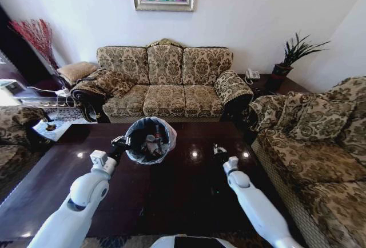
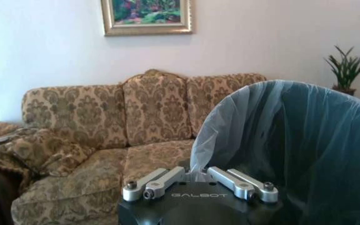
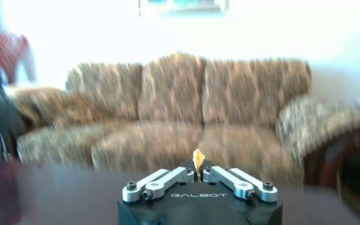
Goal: Move to the front of the table and place the trash on the table into the trash bin.
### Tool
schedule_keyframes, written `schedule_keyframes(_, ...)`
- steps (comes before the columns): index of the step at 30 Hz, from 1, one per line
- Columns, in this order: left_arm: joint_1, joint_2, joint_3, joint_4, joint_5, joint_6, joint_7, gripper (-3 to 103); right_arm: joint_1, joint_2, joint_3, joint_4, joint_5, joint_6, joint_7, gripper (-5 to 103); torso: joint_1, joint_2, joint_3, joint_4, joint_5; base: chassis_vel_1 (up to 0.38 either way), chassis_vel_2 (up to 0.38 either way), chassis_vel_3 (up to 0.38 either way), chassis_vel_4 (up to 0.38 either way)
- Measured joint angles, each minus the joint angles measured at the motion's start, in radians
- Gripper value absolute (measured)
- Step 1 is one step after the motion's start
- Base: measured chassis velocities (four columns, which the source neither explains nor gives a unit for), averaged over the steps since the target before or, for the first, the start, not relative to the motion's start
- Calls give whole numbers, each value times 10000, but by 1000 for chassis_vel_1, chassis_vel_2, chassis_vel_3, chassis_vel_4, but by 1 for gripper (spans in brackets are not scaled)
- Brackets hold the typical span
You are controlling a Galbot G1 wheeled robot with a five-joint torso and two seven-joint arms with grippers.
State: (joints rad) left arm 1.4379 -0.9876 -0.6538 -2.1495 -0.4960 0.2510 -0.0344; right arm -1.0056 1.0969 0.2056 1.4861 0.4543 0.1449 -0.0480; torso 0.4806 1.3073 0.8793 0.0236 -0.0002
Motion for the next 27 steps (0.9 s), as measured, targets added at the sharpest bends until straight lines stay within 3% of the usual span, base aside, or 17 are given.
schedule_keyframes(7,-344,900,265,375,-532,-100,313,0,155,-1479,-137,4016,1404,-902,46,0,0,0,-1,7,0,0,0,0,0)
schedule_keyframes(13,-1130,1484,924,807,-1081,27,453,0,504,-2237,-482,5910,2767,-1690,17,0,0,0,0,3,0,0,0,0,0)
schedule_keyframes(16,-1429,1641,1223,892,-1321,152,457,0,595,-2334,-563,6145,2913,-1792,-64,0,0,0,0,7,3,0,0,0,0)
schedule_keyframes(18,-2392,1987,2152,1219,-1739,323,453,0,766,-2282,-785,6538,3128,-2022,-286,0,0,0,1,5,1,0,0,0,0)
schedule_keyframes(20,-2649,2047,2368,1289,-1803,357,448,0,843,-2236,-856,6597,3173,-2090,-328,0,0,0,1,2,4,0,0,0,0)
schedule_keyframes(22,-3984,2242,3335,1571,-2138,531,418,0,1540,-2130,-1472,6708,3374,-2424,-352,0,1,-1,1,1,3,0,0,0,0)
schedule_keyframes(27,-5019,2393,4132,1852,-2483,731,435,0,2855,-2338,-2632,6734,3883,-2932,-153,0,4,-1,2,6,2,0,0,0,0)
